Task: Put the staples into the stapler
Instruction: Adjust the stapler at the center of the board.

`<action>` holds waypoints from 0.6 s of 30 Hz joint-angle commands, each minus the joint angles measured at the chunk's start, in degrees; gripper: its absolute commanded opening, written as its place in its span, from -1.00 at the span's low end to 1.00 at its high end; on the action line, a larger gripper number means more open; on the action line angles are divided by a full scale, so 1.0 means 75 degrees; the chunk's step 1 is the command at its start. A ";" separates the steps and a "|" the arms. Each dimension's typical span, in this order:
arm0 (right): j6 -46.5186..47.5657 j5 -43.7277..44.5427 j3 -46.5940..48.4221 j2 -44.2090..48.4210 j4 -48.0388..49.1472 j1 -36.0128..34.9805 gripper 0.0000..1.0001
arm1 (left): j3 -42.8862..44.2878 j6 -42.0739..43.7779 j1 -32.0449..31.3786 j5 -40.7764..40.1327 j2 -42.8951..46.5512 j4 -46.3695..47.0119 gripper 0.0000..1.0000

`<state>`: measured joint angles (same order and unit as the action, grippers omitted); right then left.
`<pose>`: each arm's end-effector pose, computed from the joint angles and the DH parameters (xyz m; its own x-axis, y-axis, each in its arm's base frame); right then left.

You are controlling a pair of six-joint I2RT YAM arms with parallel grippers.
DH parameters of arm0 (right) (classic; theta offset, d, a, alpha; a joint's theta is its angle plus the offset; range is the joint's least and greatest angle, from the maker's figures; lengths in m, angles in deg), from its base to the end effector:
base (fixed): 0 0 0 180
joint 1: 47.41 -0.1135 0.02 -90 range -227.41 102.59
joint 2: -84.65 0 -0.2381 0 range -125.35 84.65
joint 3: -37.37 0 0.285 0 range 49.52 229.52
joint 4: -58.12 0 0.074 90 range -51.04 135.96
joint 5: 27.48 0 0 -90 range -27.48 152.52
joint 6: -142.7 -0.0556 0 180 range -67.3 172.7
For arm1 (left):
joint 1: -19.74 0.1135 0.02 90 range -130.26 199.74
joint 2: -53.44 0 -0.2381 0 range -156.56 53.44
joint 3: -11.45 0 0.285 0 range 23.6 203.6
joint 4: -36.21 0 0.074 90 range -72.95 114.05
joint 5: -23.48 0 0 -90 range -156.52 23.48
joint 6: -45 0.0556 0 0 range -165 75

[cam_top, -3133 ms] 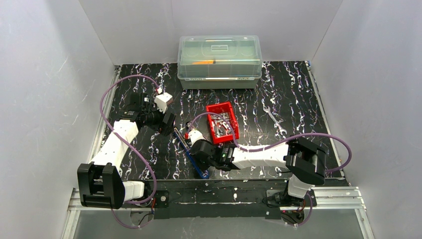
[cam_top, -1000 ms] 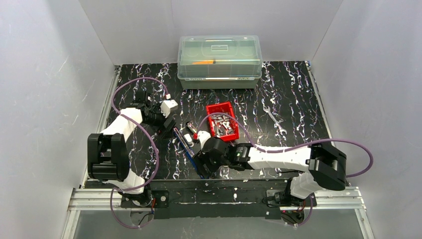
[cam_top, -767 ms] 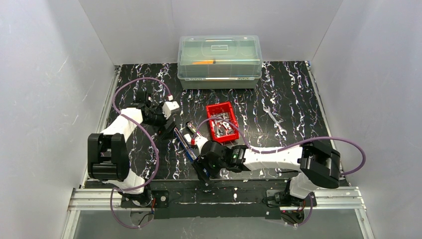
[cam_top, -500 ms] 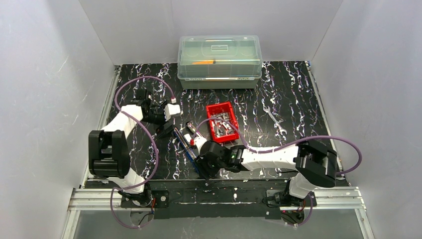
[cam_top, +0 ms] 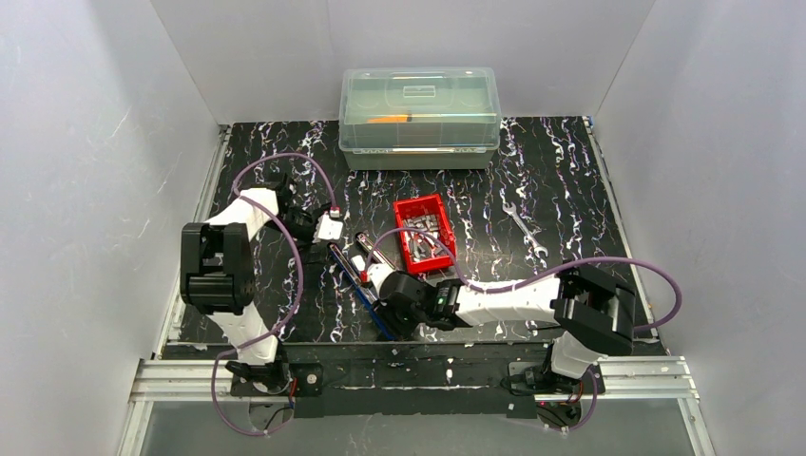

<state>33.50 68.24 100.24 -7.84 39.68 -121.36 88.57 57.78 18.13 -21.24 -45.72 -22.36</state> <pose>0.1061 0.3488 0.1143 -0.5026 -0.5636 -0.6556 -0.8180 0.5553 0.1498 0.3393 -0.0491 0.1300 0.3505 0.6766 -0.6476 0.9318 -0.1819 0.3142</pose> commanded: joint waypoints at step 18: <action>0.0487 -0.0005 0.0227 -0.0434 0.0410 0.0319 -0.33 | 0.0756 0.1500 -0.0028 0.0206 -0.0139 -0.1358 -0.52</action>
<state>36.23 67.36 101.07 -9.48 41.08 -119.39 92.40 69.19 18.07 -22.73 -50.50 -28.81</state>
